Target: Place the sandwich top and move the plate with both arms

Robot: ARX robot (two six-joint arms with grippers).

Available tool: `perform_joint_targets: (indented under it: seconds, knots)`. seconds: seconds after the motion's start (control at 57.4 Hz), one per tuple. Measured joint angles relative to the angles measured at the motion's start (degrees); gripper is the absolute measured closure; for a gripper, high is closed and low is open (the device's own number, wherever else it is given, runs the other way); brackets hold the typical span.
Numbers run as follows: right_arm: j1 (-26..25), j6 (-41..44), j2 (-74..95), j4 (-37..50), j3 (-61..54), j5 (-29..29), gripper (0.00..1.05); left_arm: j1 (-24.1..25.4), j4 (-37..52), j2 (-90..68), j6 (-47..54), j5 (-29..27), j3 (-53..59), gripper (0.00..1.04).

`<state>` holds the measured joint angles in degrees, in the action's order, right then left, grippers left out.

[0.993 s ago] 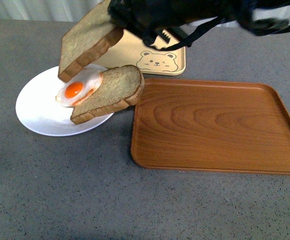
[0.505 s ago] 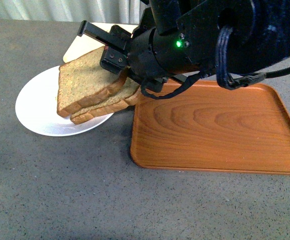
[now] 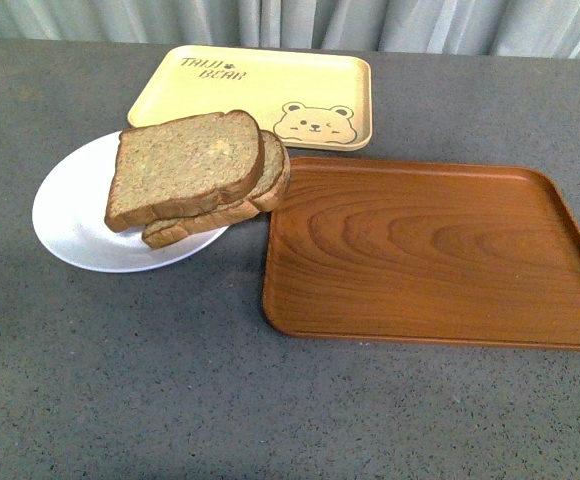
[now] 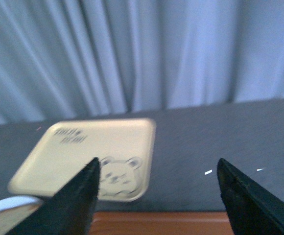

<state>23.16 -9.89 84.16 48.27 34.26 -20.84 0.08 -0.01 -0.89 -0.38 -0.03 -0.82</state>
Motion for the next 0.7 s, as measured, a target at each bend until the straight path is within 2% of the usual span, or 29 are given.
perform_joint_targets:
  seconds: [0.07, 0.174, 0.366, 0.697]
  knots:
    - [-2.5, 3.5, -5.3, 2.1, -4.6, -0.1, 0.48, 0.0, 0.0, 0.0, 0.0, 0.0, 0.0, 0.09]
    - [-5.7, 7.6, -11.5, 2.9, -12.3, 4.0, 0.7, 0.0, 0.0, 0.0, 0.0, 0.1, 0.0, 0.09]
    - [-9.9, 9.0, -18.5, 2.5, -20.0, 8.5, 1.03, 0.0, 0.0, 0.0, 0.0, 0.0, 0.0, 0.09]
    - [-16.2, 9.5, -33.0, -3.7, -28.4, 14.1, 1.03, 0.0, 0.0, 0.0, 0.0, 0.0, 0.0, 0.09]
